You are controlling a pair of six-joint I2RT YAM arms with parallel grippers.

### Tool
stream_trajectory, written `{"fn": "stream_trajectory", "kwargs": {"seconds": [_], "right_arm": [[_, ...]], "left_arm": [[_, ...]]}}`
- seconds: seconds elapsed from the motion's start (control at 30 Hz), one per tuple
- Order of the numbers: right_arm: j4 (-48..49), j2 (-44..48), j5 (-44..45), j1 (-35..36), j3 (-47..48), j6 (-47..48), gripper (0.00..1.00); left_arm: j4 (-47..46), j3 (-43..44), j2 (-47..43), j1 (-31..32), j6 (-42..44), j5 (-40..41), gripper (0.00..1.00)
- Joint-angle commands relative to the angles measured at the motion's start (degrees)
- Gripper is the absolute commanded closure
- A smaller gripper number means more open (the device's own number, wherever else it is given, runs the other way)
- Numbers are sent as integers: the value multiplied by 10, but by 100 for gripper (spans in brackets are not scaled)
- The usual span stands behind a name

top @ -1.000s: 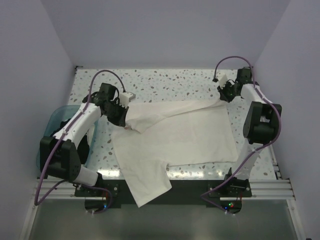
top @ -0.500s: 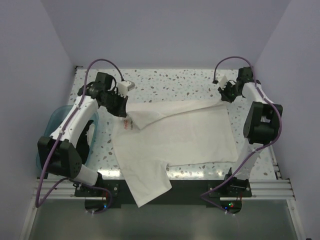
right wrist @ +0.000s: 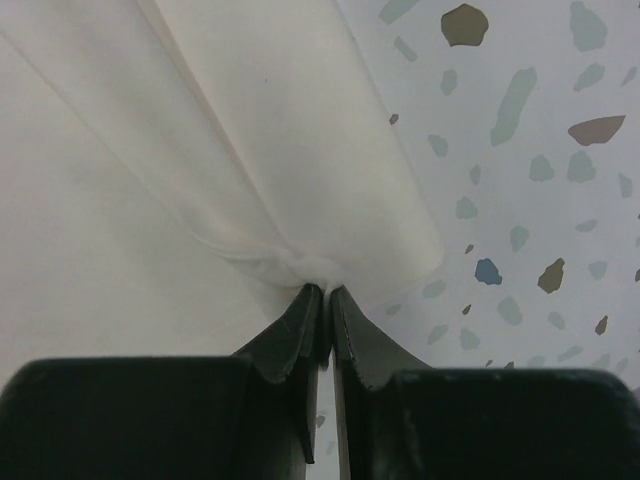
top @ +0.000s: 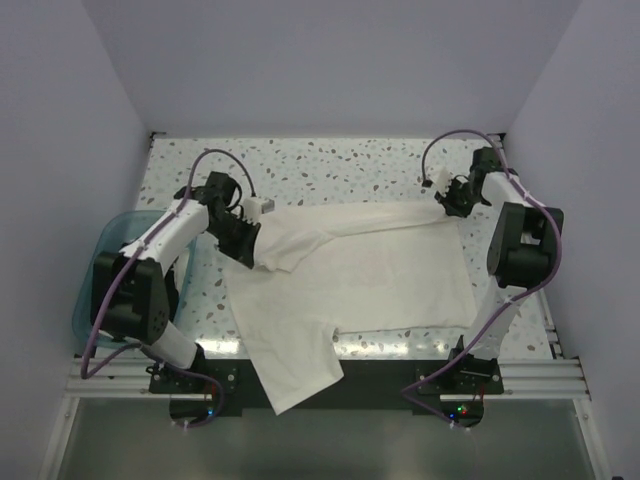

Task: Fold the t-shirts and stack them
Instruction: Fold the tshirt

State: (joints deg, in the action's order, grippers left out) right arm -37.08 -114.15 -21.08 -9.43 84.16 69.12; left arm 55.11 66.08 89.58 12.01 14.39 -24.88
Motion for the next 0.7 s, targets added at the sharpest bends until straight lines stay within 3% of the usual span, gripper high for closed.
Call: {"fn": "stream_trajectory", "kwargs": {"seconds": [0.0,0.07,0.13,0.17,0.2,0.23,0.27,0.3,0.47,0.53,0.6,0.67], "right_arm": [[-5,1,35,-4,-7,44,89],[-3,0,51,-3,-6,38,80],[-14,6,56,-4,0,30,68],[-23,9,53,-4,10,28,58],[-33,13,48,-4,16,24,31],[-60,19,36,-3,24,20,28],[-69,28,30,-4,40,5,27],[-86,34,24,-4,47,-5,27],[-134,48,-2,-3,96,-73,32],[-156,43,-1,0,108,-102,38],[-173,32,0,5,125,-113,43],[-189,26,3,7,127,-119,49]], "left_arm": [[0,0,44,-1,17,17,89],[24,15,69,-1,39,19,87],[47,37,88,-1,65,5,80],[48,44,84,-2,74,-1,78],[47,52,60,-3,84,-11,73],[40,66,41,-2,103,-31,62],[17,68,2,-2,112,-43,32],[1,66,-15,-1,120,-53,28],[-82,49,-57,42,131,-58,31],[-92,47,-42,70,129,-47,39],[-96,55,-12,92,125,-39,57],[-98,62,17,128,122,-29,66]]}}
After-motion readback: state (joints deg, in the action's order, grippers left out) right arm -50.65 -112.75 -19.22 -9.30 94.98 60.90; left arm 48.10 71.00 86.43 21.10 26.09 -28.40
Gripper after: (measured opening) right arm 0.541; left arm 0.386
